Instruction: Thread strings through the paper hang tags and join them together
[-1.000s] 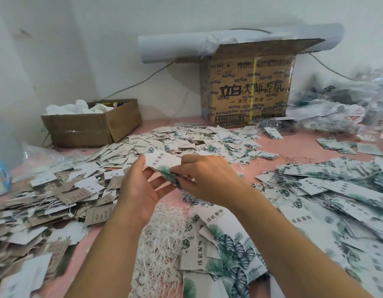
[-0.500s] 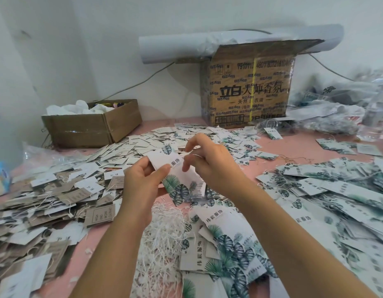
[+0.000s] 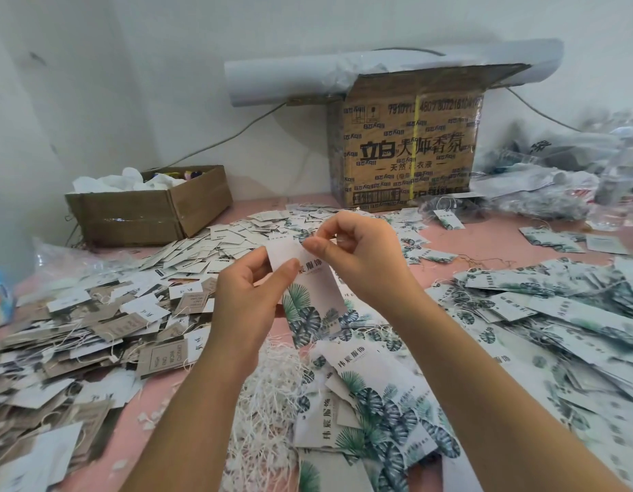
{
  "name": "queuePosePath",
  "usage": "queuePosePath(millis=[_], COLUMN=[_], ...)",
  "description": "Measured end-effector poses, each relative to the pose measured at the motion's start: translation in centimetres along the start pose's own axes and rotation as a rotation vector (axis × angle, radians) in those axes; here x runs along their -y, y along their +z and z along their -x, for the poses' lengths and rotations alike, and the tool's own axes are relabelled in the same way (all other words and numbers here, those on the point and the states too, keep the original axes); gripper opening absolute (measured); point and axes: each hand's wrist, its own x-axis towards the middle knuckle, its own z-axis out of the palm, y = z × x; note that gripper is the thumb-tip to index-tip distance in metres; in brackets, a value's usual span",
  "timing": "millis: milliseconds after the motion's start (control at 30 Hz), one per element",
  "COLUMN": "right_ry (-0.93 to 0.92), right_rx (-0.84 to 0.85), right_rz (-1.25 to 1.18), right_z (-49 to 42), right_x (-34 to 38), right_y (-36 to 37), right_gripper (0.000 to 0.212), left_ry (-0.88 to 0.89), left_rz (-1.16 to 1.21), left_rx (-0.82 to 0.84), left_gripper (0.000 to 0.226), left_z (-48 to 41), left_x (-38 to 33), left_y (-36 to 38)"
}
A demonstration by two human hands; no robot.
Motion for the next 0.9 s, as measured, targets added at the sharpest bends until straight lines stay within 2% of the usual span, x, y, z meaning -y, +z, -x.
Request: queuePosePath(millis=[233, 633, 900], right_ry=[-0.044, -0.197, -0.28], right_rx=[-0.004, -0.092, -0.085], right_rz=[0.097, 0.288, 0.399], right_z=[-0.07, 0.1, 0.4], right_x=[0.47, 0.37, 0.54], right_y=[-0.13, 0.56, 0.85], right_gripper=[0.006, 0.007, 0.013], left_ry=[-0.005, 0.057, 0.064], left_rz=[-0.03, -0.115, -0.116], left_rx=[0.025, 0.067, 0.084], left_gripper=[0.016, 0.018, 0.026], left_z=[0.02, 0.3, 0.33], left_x=[-0.14, -0.48, -0.57], left_y=[0.29, 0.35, 0.42])
